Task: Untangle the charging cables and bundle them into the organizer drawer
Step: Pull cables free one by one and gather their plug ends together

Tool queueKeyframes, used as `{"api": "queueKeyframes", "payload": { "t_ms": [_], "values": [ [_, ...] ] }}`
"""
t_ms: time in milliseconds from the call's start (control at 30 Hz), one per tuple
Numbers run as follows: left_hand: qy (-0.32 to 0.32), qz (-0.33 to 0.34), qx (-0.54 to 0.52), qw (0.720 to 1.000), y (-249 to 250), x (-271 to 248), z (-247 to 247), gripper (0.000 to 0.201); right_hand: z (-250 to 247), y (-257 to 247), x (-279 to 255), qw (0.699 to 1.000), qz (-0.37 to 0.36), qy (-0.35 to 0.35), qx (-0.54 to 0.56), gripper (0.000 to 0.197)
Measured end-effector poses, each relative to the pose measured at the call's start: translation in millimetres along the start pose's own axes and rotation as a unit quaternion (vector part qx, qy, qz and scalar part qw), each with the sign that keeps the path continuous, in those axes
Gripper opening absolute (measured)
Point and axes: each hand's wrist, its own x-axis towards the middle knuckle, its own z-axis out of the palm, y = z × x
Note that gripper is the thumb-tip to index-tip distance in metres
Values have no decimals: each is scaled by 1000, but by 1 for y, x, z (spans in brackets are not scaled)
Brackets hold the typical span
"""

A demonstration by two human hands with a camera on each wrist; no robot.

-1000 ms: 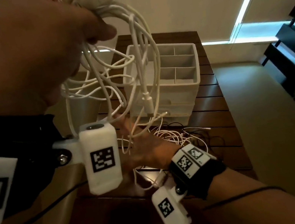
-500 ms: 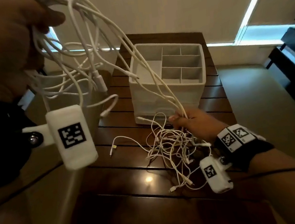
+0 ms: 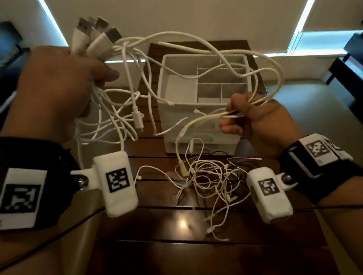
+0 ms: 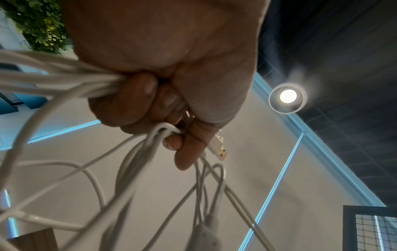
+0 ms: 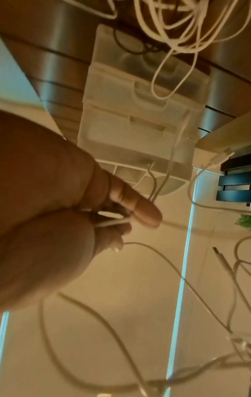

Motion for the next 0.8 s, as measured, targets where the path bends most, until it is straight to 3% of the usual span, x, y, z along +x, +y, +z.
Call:
{"api": "queueKeyframes", "payload": {
  "t_ms": [100,167,300,400,500,567,600,667,733,767,800],
  "values": [
    [13,-2,-6,1000,0,-1,1,24,1,-8,-2,998,-57,-34,-5,16],
    [22,-5,-12,1000,-3,2,0,27,4,-10,-7,998,-48,-48,2,17],
    [22,-30,0,999,0,3,-7,35,21,5,-24,995,27,-92,-24,25],
    [-7,-17,44,999,4,-2,-10,24,40,37,-46,971,147,-185,-43,10],
    [-57,11,171,984,4,-12,-11,27,57,79,-71,902,313,-291,-64,10],
    [-112,-6,263,958,-2,-21,-11,26,62,108,-86,829,375,-369,-187,14],
    [-143,-21,308,940,-9,-24,-10,23,62,117,-93,770,342,-432,-322,20],
    [-199,-47,379,902,-29,-28,-7,16,61,134,-101,636,201,-534,-520,35],
    [-250,-79,420,869,-51,-32,-2,25,56,147,-106,611,144,-552,-549,34],
    [-275,-95,435,852,-62,-34,2,29,50,155,-107,631,138,-533,-546,37],
    [-302,-113,448,834,-73,-38,6,31,45,160,-106,624,131,-534,-556,43]
  ]
}}
